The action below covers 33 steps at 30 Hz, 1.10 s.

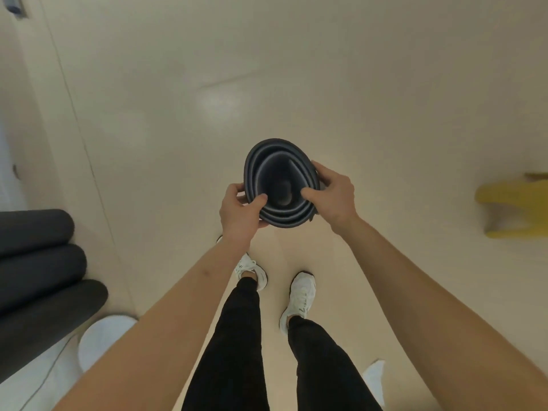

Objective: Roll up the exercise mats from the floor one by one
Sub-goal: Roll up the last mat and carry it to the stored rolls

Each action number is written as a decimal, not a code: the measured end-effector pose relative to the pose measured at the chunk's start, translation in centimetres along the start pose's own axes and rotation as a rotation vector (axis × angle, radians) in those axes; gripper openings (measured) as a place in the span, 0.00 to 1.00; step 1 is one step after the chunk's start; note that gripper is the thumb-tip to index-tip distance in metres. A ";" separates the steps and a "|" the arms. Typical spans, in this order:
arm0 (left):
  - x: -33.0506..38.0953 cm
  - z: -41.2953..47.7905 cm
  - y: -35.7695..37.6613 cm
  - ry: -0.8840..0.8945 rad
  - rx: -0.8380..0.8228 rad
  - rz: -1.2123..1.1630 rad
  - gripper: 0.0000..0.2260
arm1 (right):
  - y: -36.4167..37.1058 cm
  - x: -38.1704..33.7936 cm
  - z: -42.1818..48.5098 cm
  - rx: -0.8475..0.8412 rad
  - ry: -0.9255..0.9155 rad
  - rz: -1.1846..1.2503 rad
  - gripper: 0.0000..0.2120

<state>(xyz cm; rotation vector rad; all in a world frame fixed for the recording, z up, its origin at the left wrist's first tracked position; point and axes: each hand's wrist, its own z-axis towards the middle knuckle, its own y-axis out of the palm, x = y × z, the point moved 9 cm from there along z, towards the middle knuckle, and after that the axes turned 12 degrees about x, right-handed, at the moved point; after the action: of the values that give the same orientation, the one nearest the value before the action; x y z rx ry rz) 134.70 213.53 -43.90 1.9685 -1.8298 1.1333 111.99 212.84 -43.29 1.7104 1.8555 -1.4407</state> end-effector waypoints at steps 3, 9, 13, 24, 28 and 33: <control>1.2 0.1 -4.7 -0.028 -0.003 -0.020 0.16 | 2.3 -4.1 -2.0 -0.058 -0.029 -0.059 0.33; 4.9 0.8 -17.3 -0.146 -0.053 -0.022 0.21 | 8.2 -15.0 -6.9 -0.196 -0.121 -0.214 0.35; 8.6 1.9 -25.0 -0.155 -0.034 -0.150 0.25 | 14.0 -23.3 -9.4 -0.355 -0.232 -0.316 0.32; 13.4 6.6 -41.3 -0.276 0.345 -0.197 0.17 | 34.2 -38.9 -11.2 -0.801 -0.462 -0.566 0.35; 14.8 9.4 -45.2 -0.353 0.495 -0.275 0.15 | 42.0 -43.7 -10.7 -0.943 -0.578 -0.684 0.35; 16.2 13.2 -49.3 -0.467 0.667 -0.490 0.14 | 52.3 -51.0 -11.6 -1.116 -0.749 -0.830 0.35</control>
<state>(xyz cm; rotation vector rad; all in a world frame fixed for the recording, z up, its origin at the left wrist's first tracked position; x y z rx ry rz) 183.95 202.75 -25.85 3.0498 -1.0472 1.2898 176.44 180.98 -26.14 -0.1254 2.1998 -0.6790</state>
